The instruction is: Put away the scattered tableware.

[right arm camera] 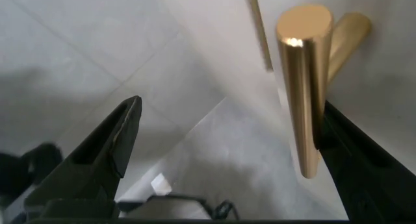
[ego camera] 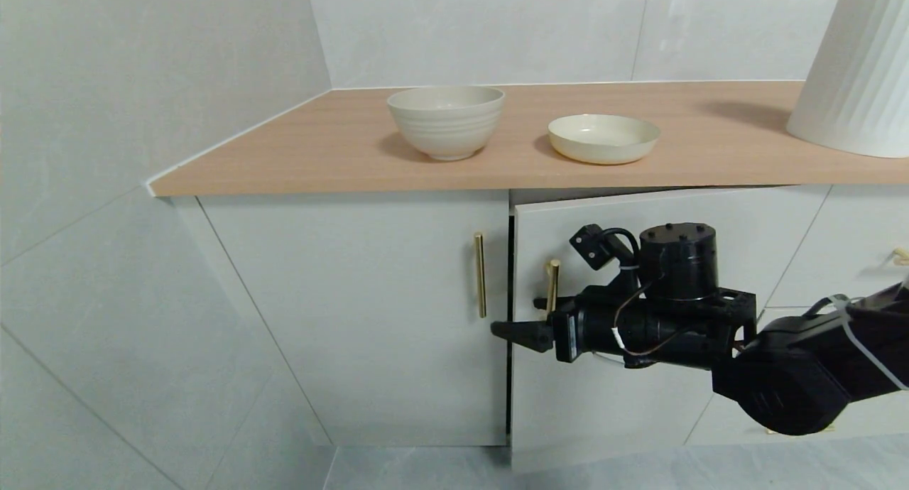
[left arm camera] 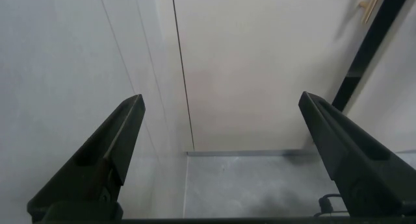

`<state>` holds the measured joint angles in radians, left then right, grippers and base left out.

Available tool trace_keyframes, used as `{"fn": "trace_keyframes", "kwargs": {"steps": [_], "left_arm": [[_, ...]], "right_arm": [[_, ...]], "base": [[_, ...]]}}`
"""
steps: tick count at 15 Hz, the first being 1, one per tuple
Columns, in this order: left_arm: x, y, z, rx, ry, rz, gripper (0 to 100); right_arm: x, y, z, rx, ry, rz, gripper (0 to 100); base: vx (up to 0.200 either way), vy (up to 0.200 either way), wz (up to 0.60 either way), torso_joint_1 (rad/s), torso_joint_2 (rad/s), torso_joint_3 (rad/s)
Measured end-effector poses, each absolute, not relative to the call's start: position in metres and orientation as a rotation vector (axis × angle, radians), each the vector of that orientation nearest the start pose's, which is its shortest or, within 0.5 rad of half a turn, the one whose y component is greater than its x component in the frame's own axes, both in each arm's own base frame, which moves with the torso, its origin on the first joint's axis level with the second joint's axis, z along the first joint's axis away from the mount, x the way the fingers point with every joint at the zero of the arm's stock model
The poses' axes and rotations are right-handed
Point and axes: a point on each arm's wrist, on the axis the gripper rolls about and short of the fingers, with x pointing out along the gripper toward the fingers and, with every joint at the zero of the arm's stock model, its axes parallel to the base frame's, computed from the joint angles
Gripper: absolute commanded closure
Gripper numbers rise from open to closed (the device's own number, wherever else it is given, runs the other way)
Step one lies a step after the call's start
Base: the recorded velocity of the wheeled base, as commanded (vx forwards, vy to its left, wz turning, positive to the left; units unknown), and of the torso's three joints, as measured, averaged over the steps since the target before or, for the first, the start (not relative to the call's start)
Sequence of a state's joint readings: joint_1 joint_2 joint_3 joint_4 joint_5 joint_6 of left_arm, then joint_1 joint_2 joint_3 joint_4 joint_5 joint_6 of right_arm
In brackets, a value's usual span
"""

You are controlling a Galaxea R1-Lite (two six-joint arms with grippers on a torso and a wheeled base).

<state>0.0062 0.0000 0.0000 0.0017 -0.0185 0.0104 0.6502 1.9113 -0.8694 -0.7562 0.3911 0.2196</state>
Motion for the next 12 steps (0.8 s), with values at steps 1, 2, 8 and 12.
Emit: {"fn": "trace_keyframes", "kwargs": {"steps": [1, 2, 8, 12], "left_arm": [[-0.023, -0.001, 0.075, 0.011, 0.002, -0.012, 0], [-0.023, -0.001, 0.075, 0.011, 0.002, -0.012, 0], [-0.023, -0.001, 0.075, 0.011, 0.002, -0.012, 0], [-0.023, -0.001, 0.075, 0.010, 0.002, -0.012, 0]], "right_arm": [[0.265, 0.217, 0.142, 0.157, 0.415, 1.004, 0], [0.258, 0.215, 0.143, 0.157, 0.411, 1.013, 0], [0.209, 0.198, 0.148, 0.191, 0.380, 1.070, 0], [0.186, 0.185, 0.149, 0.208, 0.291, 1.107, 0]], "base": [[0.000, 0.000, 0.00, 0.000, 0.00, 0.000], [0.000, 0.000, 0.00, 0.000, 0.00, 0.000], [0.000, 0.000, 0.00, 0.000, 0.00, 0.000], [0.000, 0.000, 0.00, 0.000, 0.00, 0.000]]}}
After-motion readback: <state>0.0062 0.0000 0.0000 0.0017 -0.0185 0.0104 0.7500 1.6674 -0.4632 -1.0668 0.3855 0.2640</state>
